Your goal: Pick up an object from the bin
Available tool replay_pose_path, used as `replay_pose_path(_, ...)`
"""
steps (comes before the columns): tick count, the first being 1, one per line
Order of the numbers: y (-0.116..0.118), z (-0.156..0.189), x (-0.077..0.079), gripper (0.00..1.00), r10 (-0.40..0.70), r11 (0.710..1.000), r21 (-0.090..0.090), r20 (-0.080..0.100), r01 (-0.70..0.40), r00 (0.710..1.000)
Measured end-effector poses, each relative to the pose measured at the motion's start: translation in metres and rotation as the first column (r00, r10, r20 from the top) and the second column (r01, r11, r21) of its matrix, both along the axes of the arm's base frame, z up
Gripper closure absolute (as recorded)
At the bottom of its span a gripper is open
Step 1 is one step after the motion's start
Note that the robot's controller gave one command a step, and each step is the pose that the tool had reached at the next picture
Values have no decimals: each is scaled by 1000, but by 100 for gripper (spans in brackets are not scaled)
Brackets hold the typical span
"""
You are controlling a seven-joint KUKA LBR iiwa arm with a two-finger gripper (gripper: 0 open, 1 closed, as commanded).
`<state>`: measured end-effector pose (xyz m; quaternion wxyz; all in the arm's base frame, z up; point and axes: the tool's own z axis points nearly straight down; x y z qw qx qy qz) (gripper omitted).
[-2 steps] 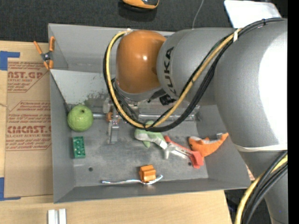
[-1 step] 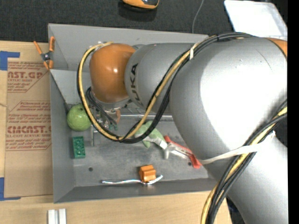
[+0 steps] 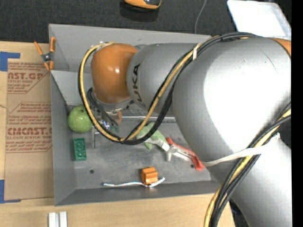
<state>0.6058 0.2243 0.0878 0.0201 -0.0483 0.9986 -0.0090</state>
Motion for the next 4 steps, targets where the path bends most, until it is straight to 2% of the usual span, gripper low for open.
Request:
replay_pose_path(1, 23, 14, -12, 0, 262, 965, -1, -4, -262, 965)
replay_pose_path(2, 23, -15, -16, 0, -244, 970, 10, 4, 244, 970)
replay_pose_path(3, 23, -18, -17, 100, 33, 999, 6, -1, -33, 999)
replay_pose_path(4, 23, -18, -17, 100, 33, 999, 6, -1, -33, 999)
